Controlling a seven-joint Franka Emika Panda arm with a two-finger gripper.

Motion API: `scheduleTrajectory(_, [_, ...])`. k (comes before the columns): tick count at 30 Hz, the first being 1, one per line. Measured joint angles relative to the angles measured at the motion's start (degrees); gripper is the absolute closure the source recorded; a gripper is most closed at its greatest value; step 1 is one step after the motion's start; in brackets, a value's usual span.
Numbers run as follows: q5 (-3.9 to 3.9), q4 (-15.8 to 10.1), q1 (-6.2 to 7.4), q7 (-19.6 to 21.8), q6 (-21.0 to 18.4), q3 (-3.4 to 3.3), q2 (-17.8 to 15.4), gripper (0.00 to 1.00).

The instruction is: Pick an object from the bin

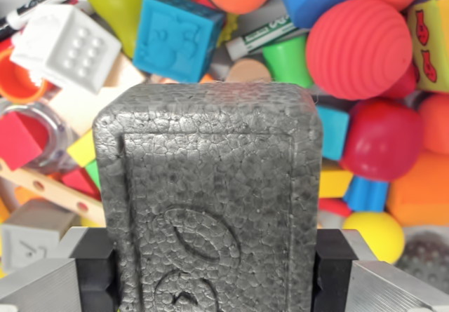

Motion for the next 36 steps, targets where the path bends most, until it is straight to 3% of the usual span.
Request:
scheduleTrajectory(19, [-0.17,6.29,0.0,0.12,-9.66,0.0,-3.41,1.0])
scheduleTrajectory(36, [-0.2,10.46,0.0,0.16,-14.87,0.0,-4.38,1.0])
